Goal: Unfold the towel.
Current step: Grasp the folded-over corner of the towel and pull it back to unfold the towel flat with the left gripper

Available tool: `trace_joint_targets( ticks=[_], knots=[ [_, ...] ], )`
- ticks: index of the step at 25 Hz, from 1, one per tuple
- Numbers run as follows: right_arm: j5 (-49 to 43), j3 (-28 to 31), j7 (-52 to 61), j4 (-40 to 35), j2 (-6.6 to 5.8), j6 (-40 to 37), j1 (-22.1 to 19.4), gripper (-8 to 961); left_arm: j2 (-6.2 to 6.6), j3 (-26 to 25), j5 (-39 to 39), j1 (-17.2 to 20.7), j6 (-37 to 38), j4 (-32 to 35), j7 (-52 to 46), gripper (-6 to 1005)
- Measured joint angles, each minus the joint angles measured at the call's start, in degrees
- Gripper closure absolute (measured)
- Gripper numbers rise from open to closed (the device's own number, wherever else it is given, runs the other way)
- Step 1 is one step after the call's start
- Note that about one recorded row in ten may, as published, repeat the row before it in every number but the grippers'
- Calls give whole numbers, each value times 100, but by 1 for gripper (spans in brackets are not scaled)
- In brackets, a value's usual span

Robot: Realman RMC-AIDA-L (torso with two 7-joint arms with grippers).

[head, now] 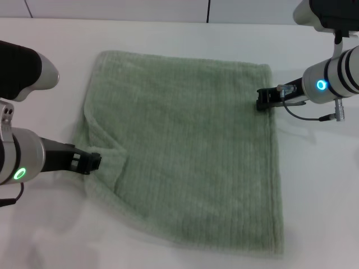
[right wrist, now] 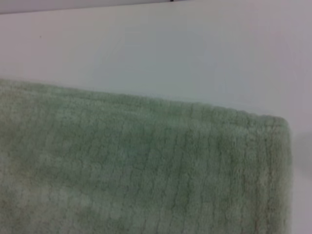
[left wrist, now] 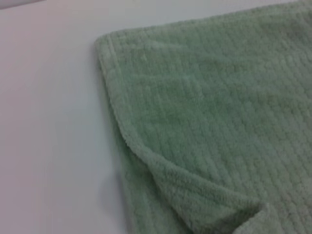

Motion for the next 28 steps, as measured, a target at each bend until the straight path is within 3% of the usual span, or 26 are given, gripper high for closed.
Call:
trace_joint_targets(
  ticks=[1, 4, 9, 28],
  knots=[
    [0, 0, 0, 0, 0, 0, 4, 954, 5, -15, 0, -5, -20, 0, 18, 728],
    [0, 0, 0, 33, 0, 21, 27, 954, 13, -162, 0, 5, -61, 44, 153, 480],
    [0, -10, 2, 88, 0, 69, 45, 954, 23, -428, 0, 22, -341, 37, 319, 394],
    [0, 0, 1, 178, 0, 124, 10, 954, 23, -394, -1, -76, -858, -44, 462, 386]
  ],
)
